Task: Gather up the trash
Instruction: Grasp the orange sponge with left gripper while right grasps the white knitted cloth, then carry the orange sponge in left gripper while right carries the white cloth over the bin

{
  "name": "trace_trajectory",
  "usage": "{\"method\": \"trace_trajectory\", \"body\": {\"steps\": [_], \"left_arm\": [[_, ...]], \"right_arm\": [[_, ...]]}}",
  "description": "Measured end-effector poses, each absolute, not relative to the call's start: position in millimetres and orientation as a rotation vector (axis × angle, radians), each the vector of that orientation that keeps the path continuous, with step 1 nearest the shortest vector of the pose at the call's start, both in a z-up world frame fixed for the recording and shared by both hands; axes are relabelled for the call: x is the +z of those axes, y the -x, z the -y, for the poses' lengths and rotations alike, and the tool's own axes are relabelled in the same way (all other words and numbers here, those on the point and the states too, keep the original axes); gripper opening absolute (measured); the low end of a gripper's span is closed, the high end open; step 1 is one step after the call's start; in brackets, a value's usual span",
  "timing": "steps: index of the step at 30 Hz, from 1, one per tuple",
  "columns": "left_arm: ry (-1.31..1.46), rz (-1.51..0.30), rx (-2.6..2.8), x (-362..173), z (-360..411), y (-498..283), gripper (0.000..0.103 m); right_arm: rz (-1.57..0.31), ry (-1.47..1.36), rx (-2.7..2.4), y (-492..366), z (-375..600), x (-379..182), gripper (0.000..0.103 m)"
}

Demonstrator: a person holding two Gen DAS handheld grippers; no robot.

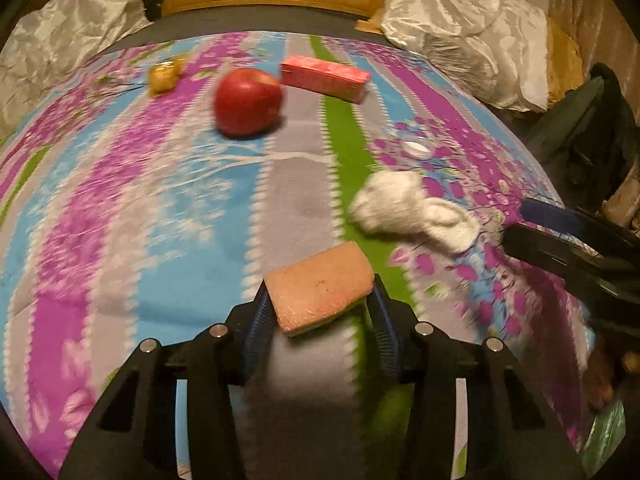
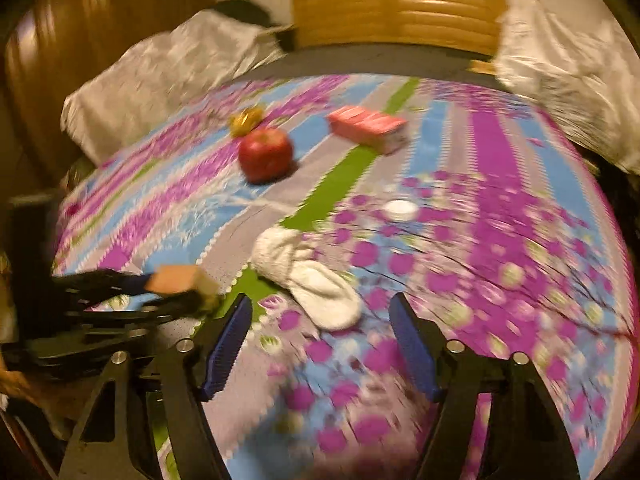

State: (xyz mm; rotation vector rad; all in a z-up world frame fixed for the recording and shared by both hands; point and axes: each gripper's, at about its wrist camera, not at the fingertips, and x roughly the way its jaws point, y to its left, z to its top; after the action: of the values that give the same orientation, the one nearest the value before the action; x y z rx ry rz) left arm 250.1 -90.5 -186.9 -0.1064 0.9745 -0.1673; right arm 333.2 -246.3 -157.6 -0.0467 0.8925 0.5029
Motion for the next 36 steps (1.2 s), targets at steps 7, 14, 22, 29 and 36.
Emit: {"method": "trace_trajectory", "body": {"steps": [7, 14, 22, 29, 36], "left_arm": [[0.104, -0.965, -0.098, -177, 56, -244, 0.045], [0.052, -0.900, -0.086, -164, 56, -240, 0.045], [-0.007, -0.839, -0.093, -140, 70, -228, 0.045], [-0.050, -0.793, -0.139, -114, 101, -211, 0.045], [-0.121, -0.698, -0.242, -71, 154, -189, 0.045]], "right_arm": [[-0.974, 0.186, 0.550, -371, 190, -195, 0.048], [-0.946, 0.186, 0.491, -337, 176, -198, 0.028], [-0.882, -0.004, 0.317, -242, 203, -155, 0.028], [-0.775, -0.153, 0.199, -163, 238, -103, 0.028], [-0.647, -0.167, 0.102, -113, 274, -44, 0.028]]}}
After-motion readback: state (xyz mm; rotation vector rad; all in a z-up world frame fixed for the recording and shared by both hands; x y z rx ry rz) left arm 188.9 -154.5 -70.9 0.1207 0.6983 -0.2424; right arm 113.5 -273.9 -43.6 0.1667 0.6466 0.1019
